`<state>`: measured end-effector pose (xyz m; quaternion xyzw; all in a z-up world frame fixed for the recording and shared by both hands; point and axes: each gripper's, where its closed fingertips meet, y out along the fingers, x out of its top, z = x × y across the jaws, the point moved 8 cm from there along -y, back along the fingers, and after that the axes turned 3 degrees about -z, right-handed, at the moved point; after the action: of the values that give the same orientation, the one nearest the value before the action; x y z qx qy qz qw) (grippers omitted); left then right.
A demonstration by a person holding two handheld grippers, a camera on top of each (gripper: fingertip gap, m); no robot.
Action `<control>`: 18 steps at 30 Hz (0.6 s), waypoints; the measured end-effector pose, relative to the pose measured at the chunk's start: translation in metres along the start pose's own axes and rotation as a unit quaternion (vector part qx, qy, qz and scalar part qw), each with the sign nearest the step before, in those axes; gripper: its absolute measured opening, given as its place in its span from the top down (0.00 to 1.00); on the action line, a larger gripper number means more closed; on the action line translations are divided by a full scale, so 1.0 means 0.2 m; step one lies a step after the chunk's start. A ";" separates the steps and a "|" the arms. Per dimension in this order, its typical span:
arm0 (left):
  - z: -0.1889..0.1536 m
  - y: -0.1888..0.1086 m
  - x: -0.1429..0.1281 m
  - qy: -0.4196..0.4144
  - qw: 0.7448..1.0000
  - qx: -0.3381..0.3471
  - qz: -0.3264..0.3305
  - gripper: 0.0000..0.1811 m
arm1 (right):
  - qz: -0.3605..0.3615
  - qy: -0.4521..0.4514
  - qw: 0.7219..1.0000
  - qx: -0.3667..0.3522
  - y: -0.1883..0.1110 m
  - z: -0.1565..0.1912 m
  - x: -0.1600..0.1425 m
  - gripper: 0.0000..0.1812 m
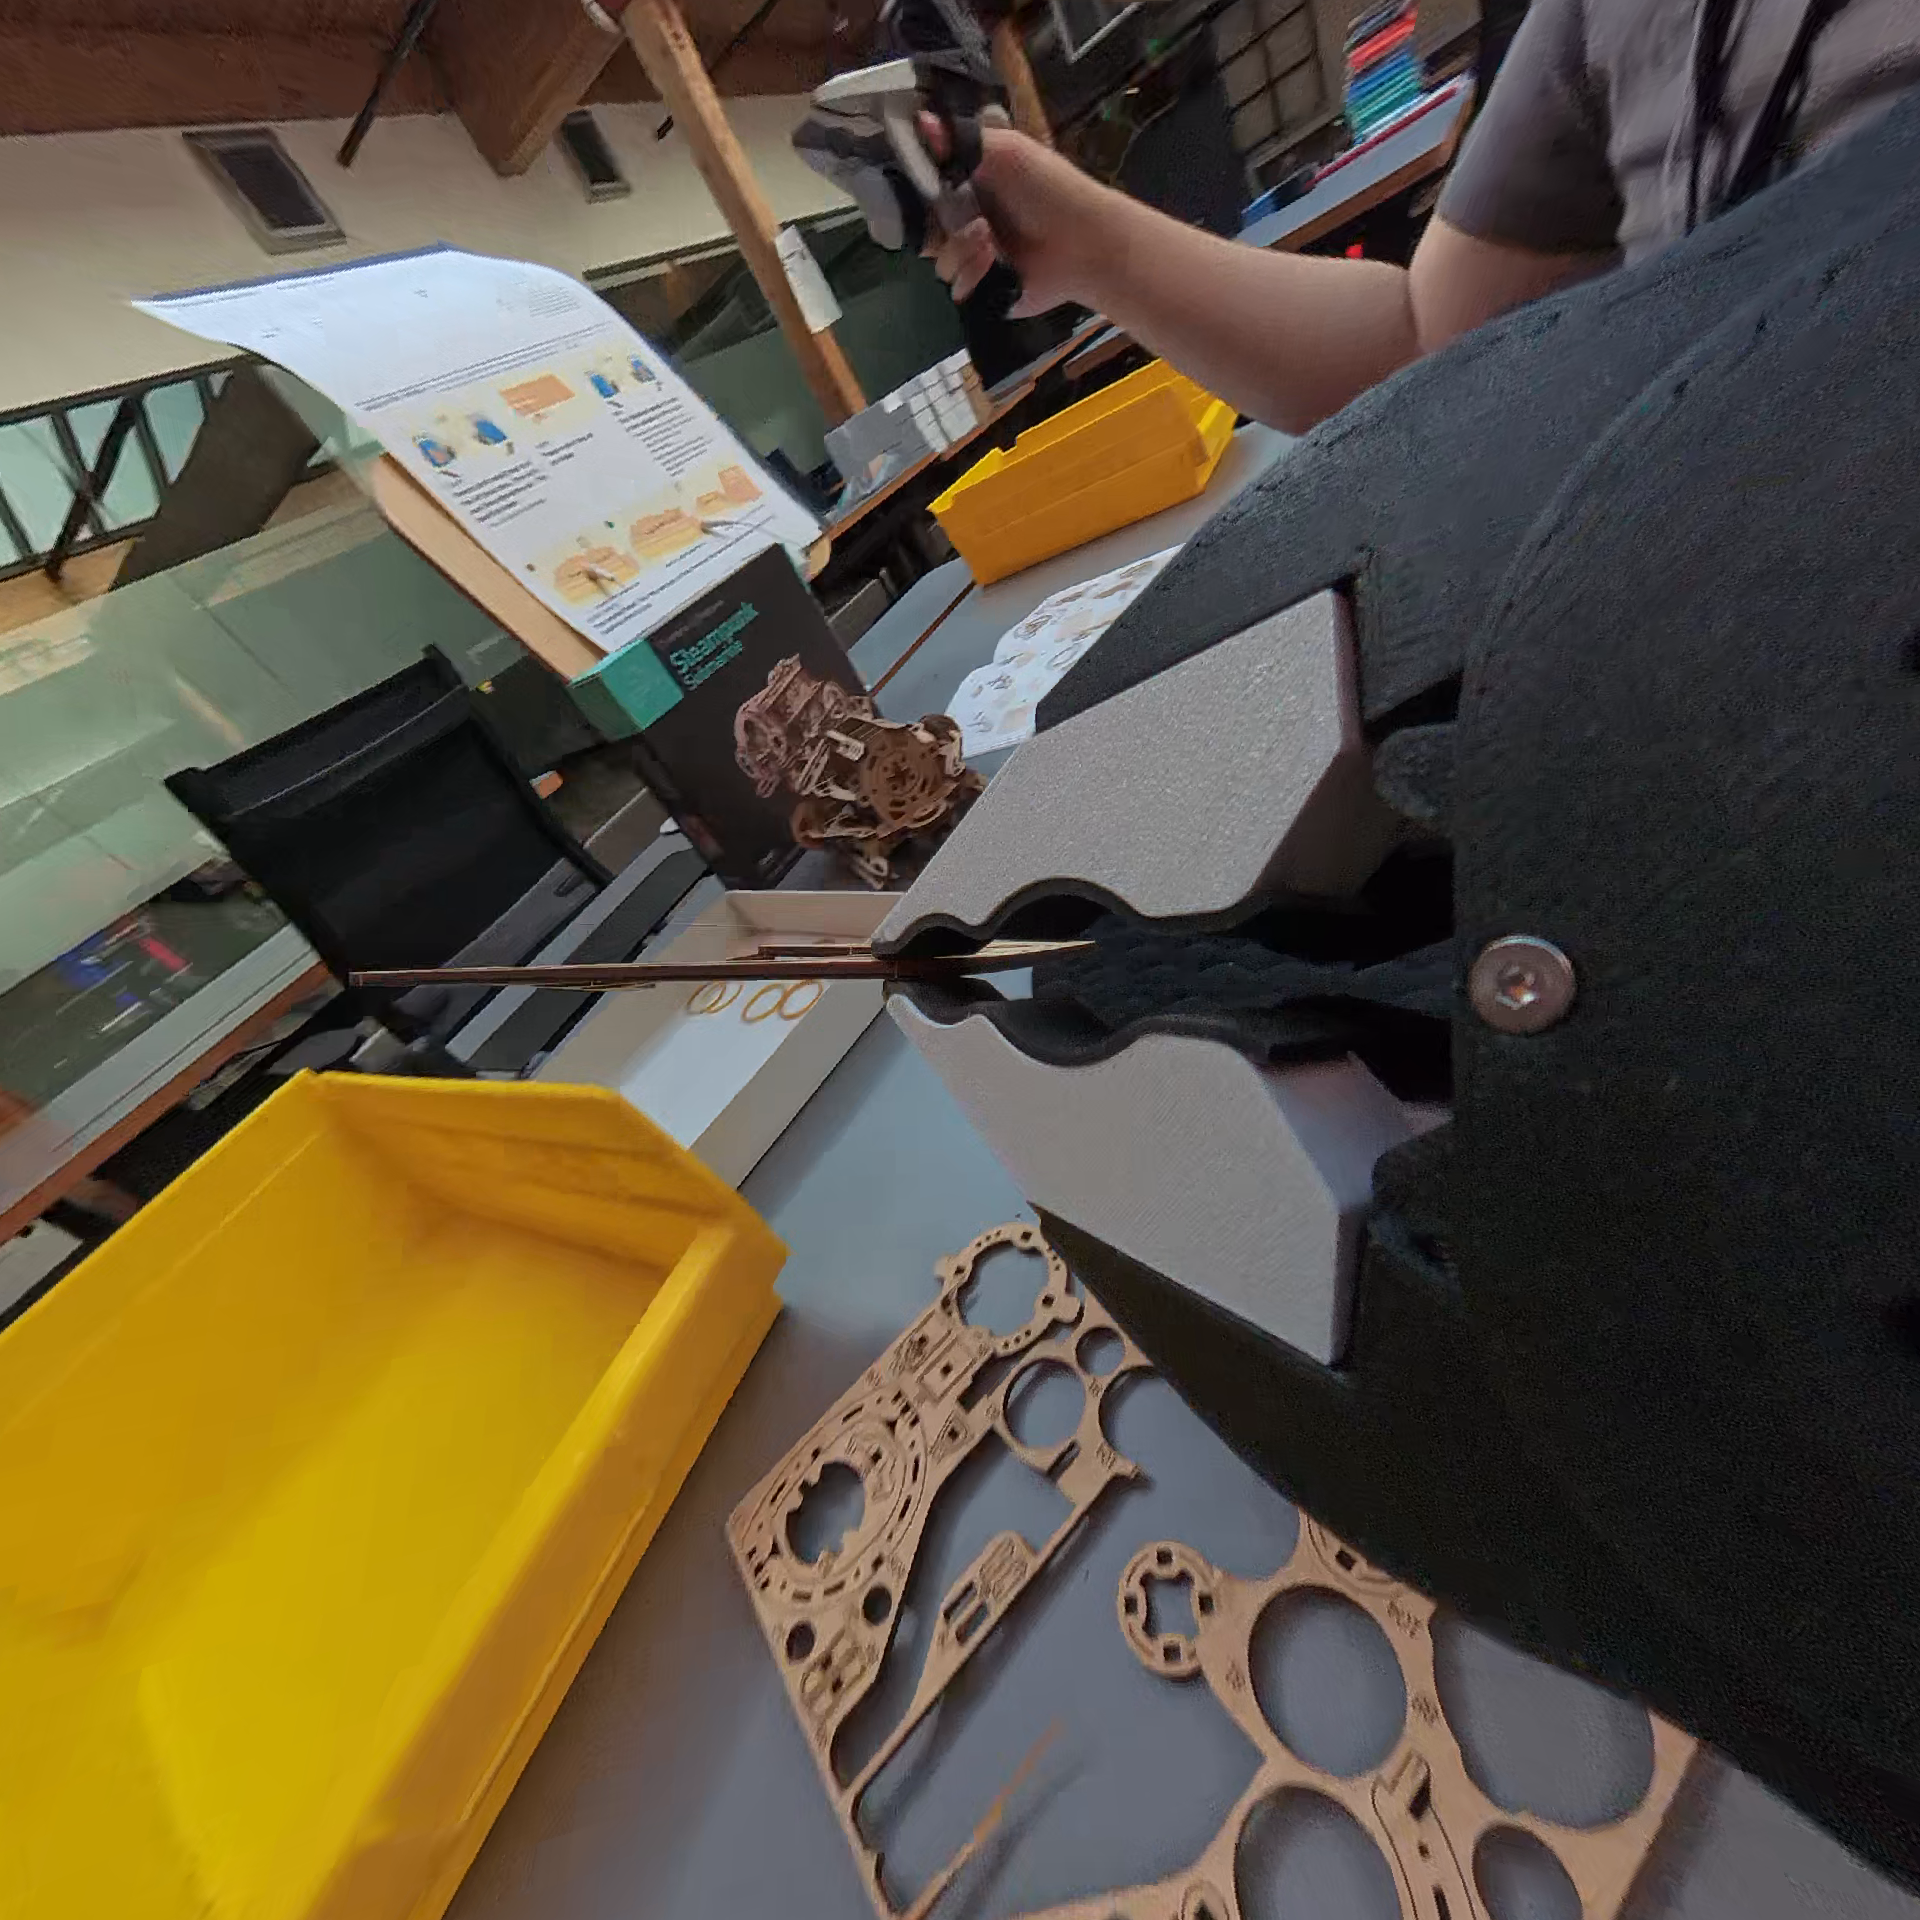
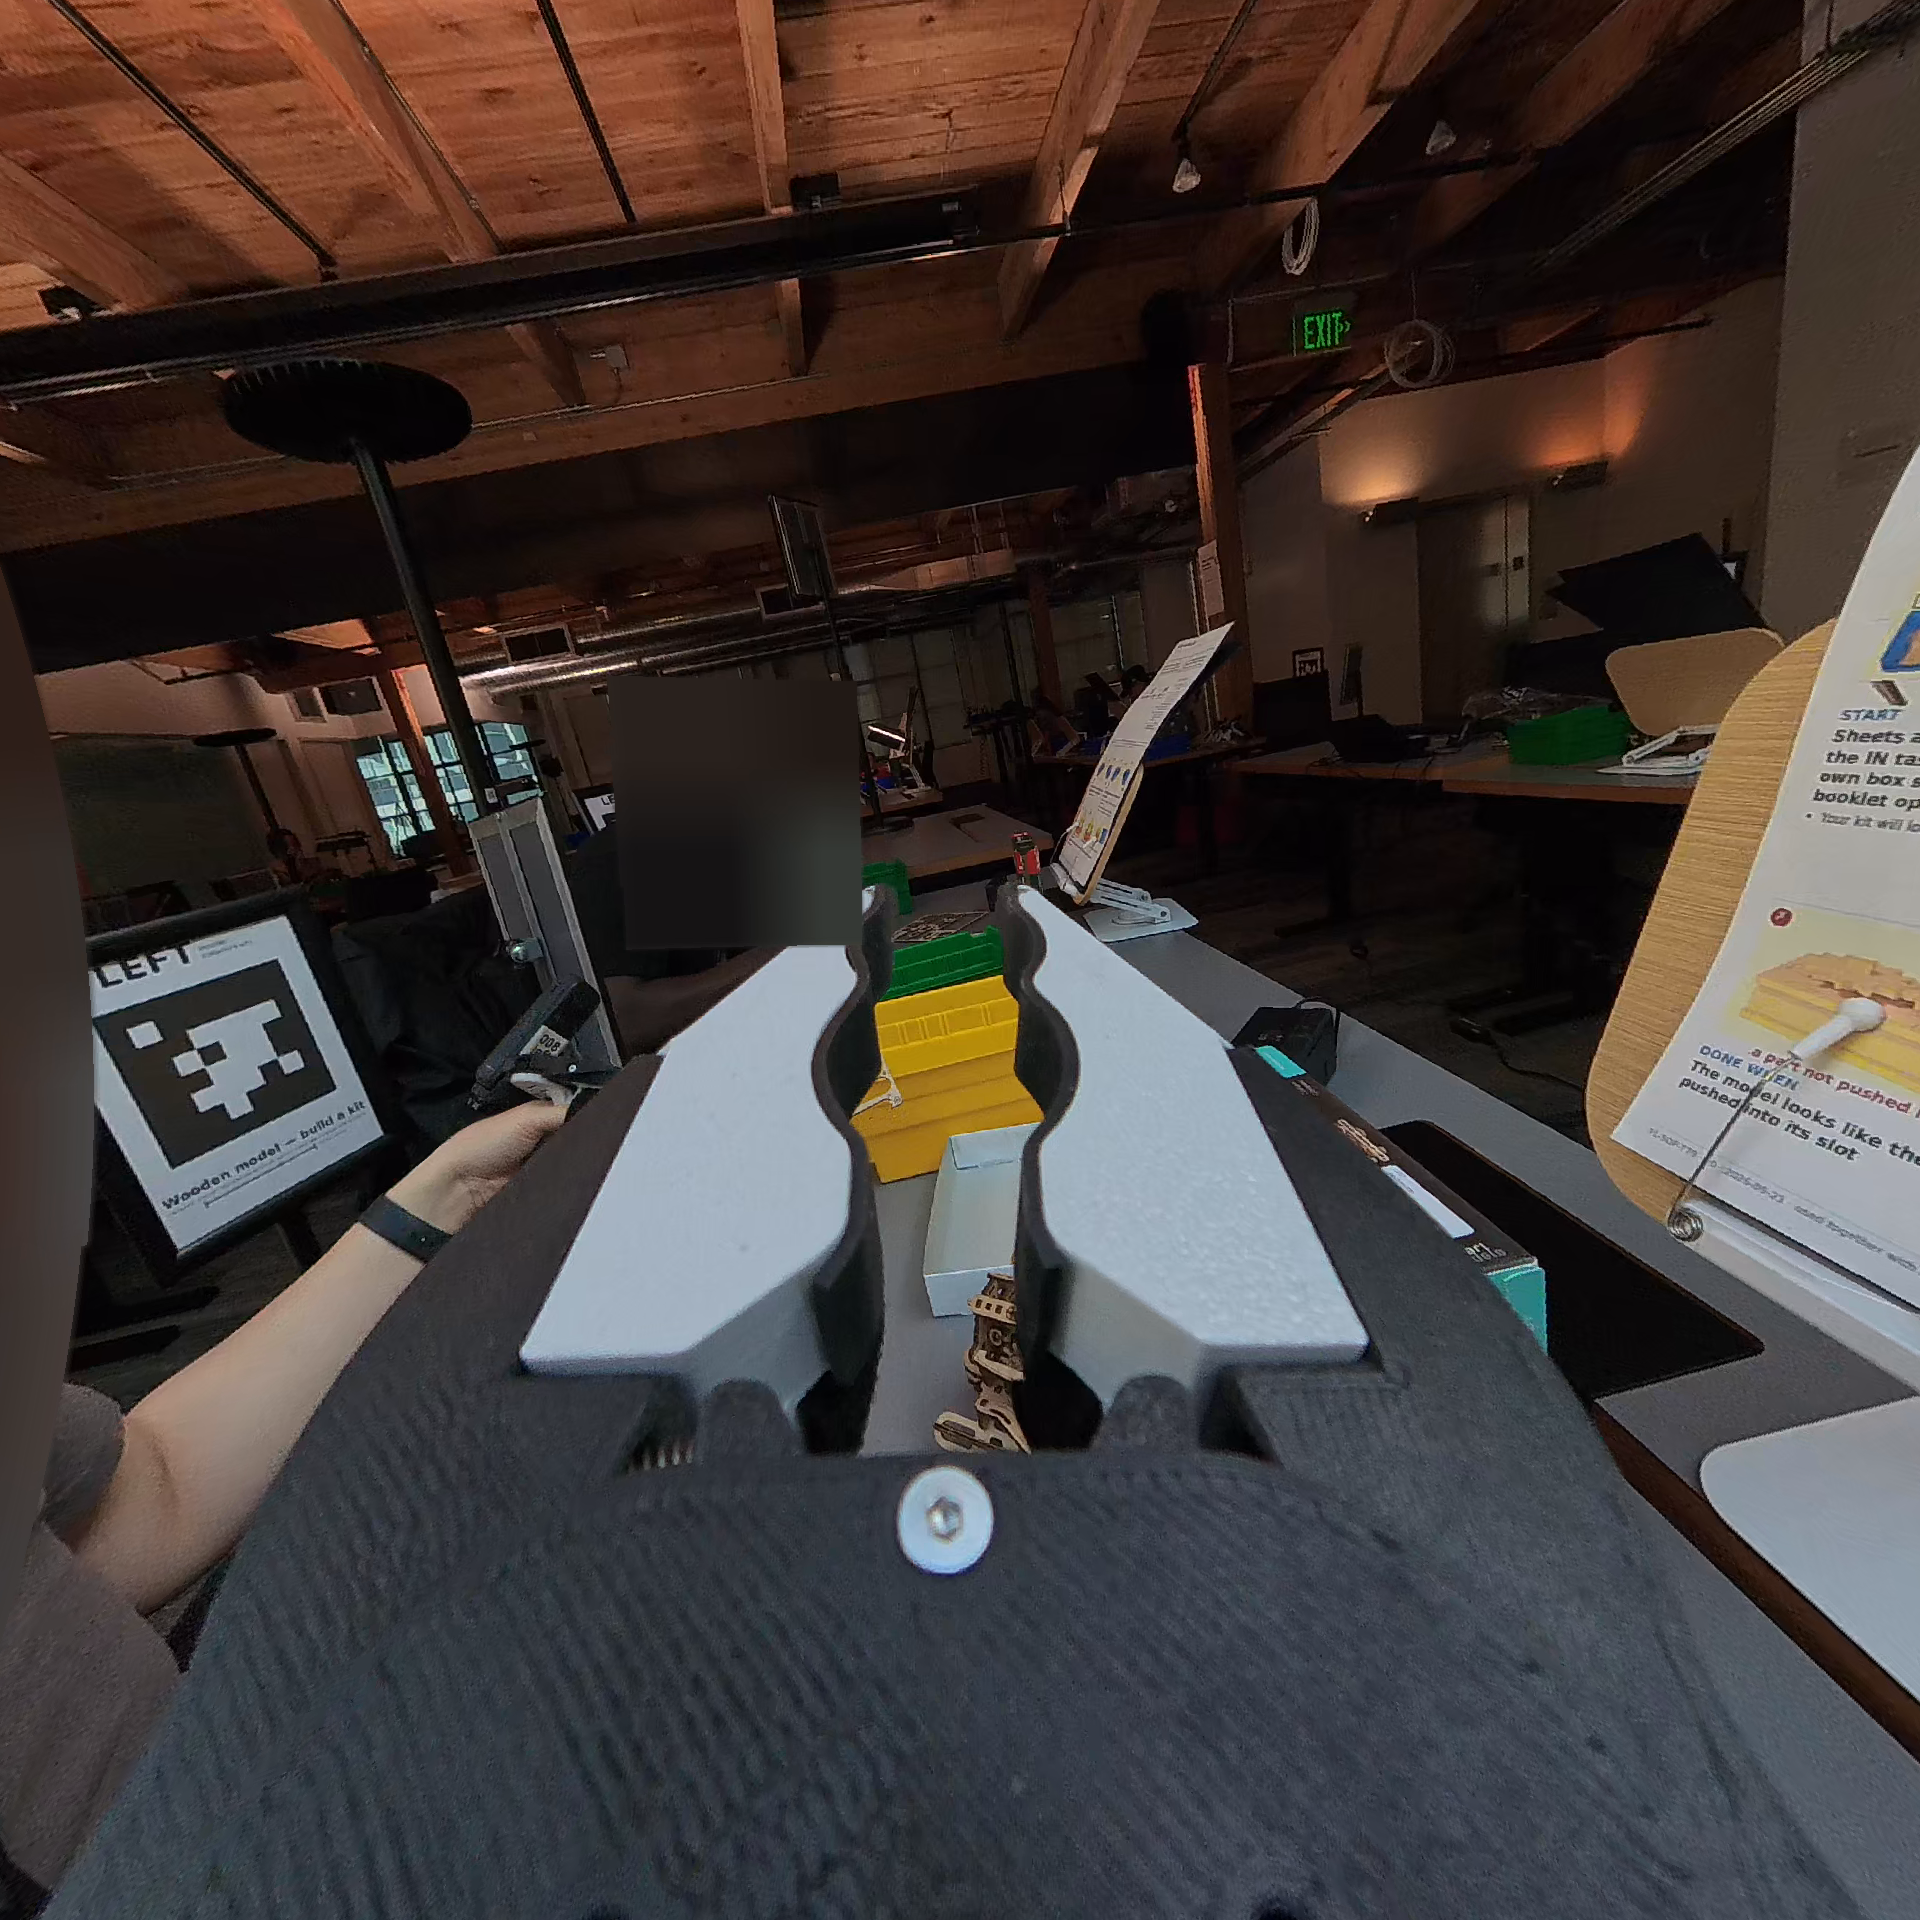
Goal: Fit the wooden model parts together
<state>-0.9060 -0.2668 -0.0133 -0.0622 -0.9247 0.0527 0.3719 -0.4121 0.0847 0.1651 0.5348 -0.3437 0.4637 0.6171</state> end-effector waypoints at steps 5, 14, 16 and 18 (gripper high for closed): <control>0.21 -0.09 0.10 -0.063 0.992 0.018 -0.111 1.00 | 0.012 -0.005 1.000 -0.001 0.03 0.01 -0.02 0.90; 0.46 -0.02 0.11 -0.146 0.980 0.021 -0.136 1.00 | 0.067 -0.006 0.998 -0.006 0.12 0.00 -0.14 0.90; 0.46 0.00 0.12 -0.148 0.979 0.013 -0.141 1.00 | 0.078 -0.008 0.997 -0.011 0.14 0.00 -0.16 0.89; 0.46 0.02 0.16 -0.146 0.980 0.011 -0.138 1.00 | 0.084 -0.013 0.996 -0.017 0.14 -0.01 -0.18 0.89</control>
<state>-0.9930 -0.2627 -0.0580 0.0786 -0.9680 0.0190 0.2374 -0.4512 0.0795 0.1422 0.4996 -0.4027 0.5012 0.5806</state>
